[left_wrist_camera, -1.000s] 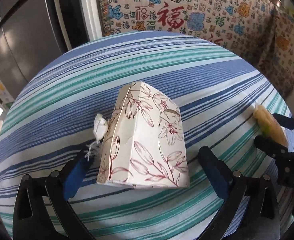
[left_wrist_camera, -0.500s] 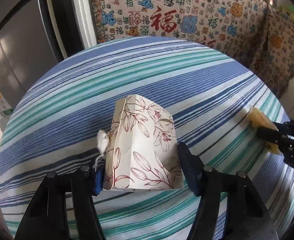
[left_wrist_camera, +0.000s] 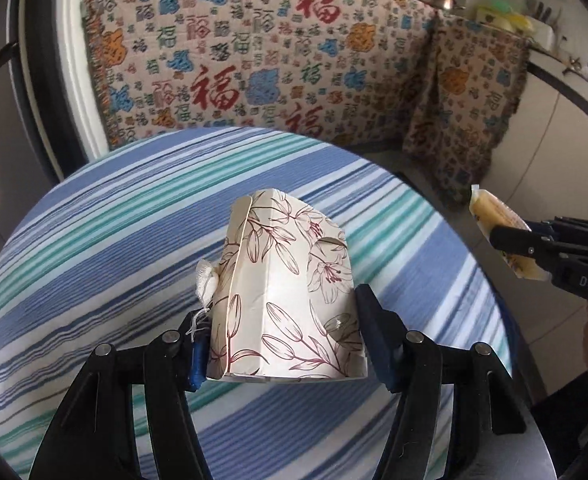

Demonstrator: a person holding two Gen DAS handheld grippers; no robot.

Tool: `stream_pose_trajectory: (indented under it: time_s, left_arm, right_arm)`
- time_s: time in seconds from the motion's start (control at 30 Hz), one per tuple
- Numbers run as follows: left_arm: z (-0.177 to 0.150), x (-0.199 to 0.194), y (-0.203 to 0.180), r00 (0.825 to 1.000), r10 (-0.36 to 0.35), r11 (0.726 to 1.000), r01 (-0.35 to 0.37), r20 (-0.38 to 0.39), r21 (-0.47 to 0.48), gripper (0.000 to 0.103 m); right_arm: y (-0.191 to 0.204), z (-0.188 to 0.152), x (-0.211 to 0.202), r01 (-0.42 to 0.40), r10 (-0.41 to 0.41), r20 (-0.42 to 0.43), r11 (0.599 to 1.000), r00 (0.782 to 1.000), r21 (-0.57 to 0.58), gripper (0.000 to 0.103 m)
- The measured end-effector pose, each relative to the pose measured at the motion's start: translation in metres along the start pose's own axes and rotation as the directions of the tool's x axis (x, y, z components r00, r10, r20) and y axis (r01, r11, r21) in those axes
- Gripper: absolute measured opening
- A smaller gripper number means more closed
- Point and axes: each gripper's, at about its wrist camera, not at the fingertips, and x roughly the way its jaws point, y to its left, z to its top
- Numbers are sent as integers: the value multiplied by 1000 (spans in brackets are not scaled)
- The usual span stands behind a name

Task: Collect trash
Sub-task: 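Carry both items over the blue wastebasket and open both grippers to drop them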

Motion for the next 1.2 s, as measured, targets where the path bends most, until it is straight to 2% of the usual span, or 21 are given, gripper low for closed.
stream_pose_trajectory:
  time_s: [0.1,0.27,0.4,0.57,0.73,0.87,1.2]
  left_arm:
    - [7,-4,-42,998,-62,997,62,5,38,64]
    - [12,-5,-118,985,-173,979,172,-5,105,64]
    - [8,7,-174,971,-237,960,240,-42,146,64]
    - [1,25,-229,956,-277,938,290,-92,190,64]
    - [-7,45,-264,940,-311,922,334,-141,194,64]
    - [-10,57,-284,932,-322,916,351,-163,194,64]
    - [-15,86,-298,912,-348,906,386,-217,171,65]
  right_arm:
    - [-23,-14,-36,46,-46,19,999,999,28,20]
    - [-66,-42,-84,126,-128,33,989,991,75,20]
    - [-99,-69,-102,179,-184,26,975,983,133,20]
    - [-146,-103,-106,221,-226,-5,949,974,225,20]
    - [-184,-131,-100,228,-223,-49,932,973,283,20]
    - [-203,-138,-99,237,-230,-58,923,971,303,20]
    - [-226,-153,-87,234,-209,-107,912,972,336,20]
